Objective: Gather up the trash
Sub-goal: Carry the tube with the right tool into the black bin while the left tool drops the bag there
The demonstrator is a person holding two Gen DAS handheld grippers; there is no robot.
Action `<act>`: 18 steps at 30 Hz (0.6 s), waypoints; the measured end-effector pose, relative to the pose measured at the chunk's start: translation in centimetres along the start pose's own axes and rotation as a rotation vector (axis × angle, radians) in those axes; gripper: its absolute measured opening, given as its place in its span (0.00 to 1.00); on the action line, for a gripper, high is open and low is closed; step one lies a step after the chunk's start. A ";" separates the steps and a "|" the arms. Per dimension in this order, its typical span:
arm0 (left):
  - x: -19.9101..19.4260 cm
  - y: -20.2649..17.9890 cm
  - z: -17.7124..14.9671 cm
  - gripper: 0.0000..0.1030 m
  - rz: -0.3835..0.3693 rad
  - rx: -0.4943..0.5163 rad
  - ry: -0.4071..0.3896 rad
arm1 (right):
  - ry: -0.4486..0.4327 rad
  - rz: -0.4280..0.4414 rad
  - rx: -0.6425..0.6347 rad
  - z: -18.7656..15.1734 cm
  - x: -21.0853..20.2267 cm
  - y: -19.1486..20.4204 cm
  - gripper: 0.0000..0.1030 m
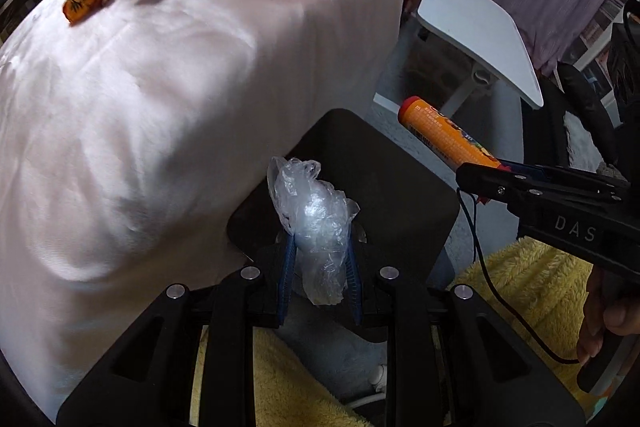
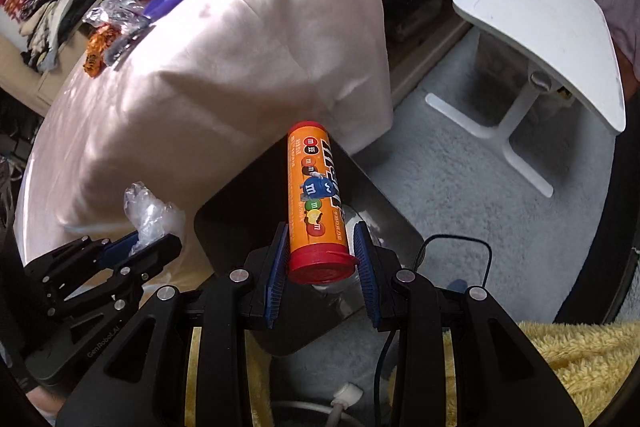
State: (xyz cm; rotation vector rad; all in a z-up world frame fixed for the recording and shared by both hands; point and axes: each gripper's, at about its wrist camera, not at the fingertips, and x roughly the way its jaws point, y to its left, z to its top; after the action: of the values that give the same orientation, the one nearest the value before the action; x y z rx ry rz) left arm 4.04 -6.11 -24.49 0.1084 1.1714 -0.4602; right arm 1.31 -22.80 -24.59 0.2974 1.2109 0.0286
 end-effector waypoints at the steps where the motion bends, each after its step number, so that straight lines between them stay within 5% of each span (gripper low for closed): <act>1: 0.6 -0.2 -0.1 0.21 -0.005 0.003 0.015 | 0.015 0.000 0.003 -0.1 0.5 -0.1 0.33; 9: 2.9 -1.1 0.4 0.23 -0.013 0.019 0.070 | 0.026 -0.008 0.004 0.4 1.0 0.0 0.34; 18: 0.4 -0.7 1.3 0.75 0.013 0.007 0.014 | -0.080 -0.026 0.004 1.8 -2.5 0.2 0.51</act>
State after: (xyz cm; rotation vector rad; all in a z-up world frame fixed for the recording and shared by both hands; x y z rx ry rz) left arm 5.00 -7.23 -24.30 0.1252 1.1825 -0.4529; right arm 2.12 -23.41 -21.66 0.2843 1.1358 -0.0080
